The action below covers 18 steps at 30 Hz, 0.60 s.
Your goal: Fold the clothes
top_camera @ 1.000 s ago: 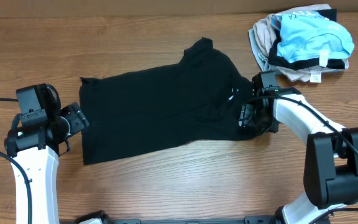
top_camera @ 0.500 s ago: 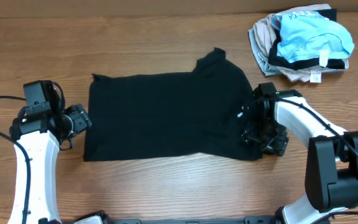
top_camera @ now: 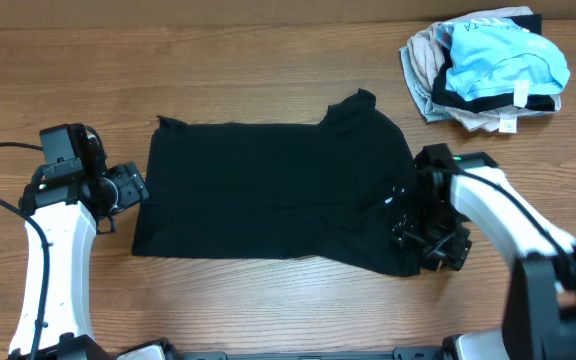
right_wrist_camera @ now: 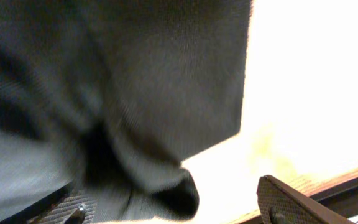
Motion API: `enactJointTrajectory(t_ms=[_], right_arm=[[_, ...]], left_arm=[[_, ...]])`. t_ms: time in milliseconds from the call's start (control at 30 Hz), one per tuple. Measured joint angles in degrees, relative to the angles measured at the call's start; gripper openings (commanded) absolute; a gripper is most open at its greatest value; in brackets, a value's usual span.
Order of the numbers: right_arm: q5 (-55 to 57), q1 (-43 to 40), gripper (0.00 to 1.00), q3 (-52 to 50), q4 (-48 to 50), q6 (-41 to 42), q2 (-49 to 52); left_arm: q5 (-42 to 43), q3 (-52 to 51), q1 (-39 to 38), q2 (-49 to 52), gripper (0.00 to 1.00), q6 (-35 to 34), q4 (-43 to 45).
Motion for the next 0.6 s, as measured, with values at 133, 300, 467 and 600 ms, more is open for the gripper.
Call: enactJointTrajectory(t_ms=[133, 300, 467, 600], right_arm=[[0.2, 0.0, 0.91, 0.3, -2.0, -0.4, -8.5], [-0.6, 0.0, 0.96, 6.1, -2.7, -5.5, -15.9], [-2.5, 0.0, 0.96, 18.0, -2.1, -13.1, -17.5], [-3.3, 0.0, 0.96, 27.5, 0.9, -18.8, -17.0]], left_arm=[[2.2, 0.9, 0.0, 0.0, 0.79, 2.3, -0.7], [4.8, 7.9, 0.0, 0.1, 0.8, 4.4, -7.6], [6.1, 19.8, -1.6, 0.2, 0.87, 7.0, -13.5], [6.5, 28.9, -5.5, 1.8, 0.9, 8.6, -14.2]])
